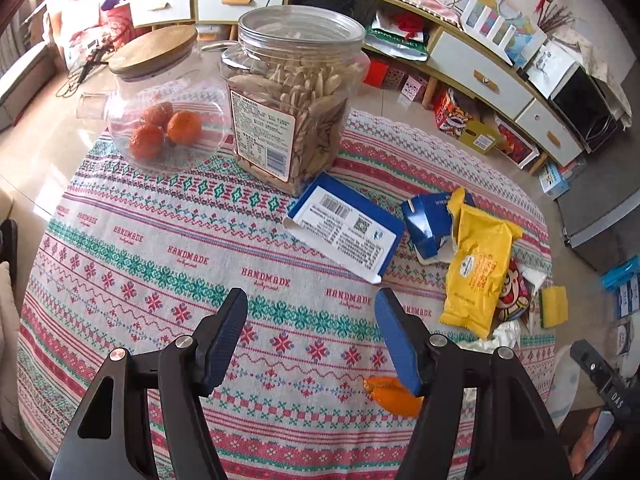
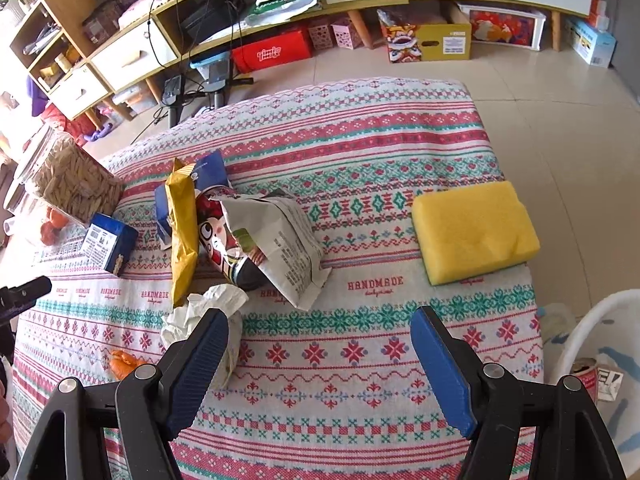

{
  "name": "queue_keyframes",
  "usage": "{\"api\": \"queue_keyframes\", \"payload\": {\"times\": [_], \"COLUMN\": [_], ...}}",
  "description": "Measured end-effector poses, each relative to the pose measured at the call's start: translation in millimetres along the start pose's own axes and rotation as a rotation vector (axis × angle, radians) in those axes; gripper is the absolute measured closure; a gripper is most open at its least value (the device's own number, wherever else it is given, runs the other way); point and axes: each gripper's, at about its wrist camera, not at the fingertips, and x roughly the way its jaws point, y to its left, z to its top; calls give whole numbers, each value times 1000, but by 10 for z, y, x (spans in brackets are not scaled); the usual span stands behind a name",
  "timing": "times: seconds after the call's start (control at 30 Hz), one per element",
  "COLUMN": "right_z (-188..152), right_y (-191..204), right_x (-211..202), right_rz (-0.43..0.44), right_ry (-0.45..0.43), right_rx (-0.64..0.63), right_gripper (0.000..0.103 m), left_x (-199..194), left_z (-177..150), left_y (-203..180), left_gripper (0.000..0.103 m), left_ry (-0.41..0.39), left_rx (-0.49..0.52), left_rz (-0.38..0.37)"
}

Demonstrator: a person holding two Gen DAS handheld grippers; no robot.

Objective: Collect trash
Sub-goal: 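Grasp the blue box with the left tool while the right tool grasps the crumpled tissue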

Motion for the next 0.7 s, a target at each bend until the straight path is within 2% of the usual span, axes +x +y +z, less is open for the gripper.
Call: {"api": "queue_keyframes", "payload": {"times": [0.1,0.17,0.23,0.3,0.43,0.6,0.7], "right_z": [29,25,-7,-63,-162,-218,-233], "right_y": [88,131,179,244,370,486,538], "right_x": [120,177,243,338,514,616,647], "right_rz": [14,32,51,74,112,114,115], "right_ry": [23,41,58,92,145,153,160], "right_rx": [-8,-4,1,6,12,9,3], "right_gripper": [23,23,23,23,23,23,23], "left_x": [195,304,422,508,634,829,897], "left_z": [147,203,219,245,276,257,257], "left_y": [-2,16,10,-53,-186,-202,-226], "left_gripper": [33,33,33,33,33,33,33], "left_ry": [41,45,66,78,74,93,71], "left_rx": [-27,-88,-146,-160,-140,-195,-224], "left_rz": [-32,-58,-110,-159,-154,-148,-148]}}
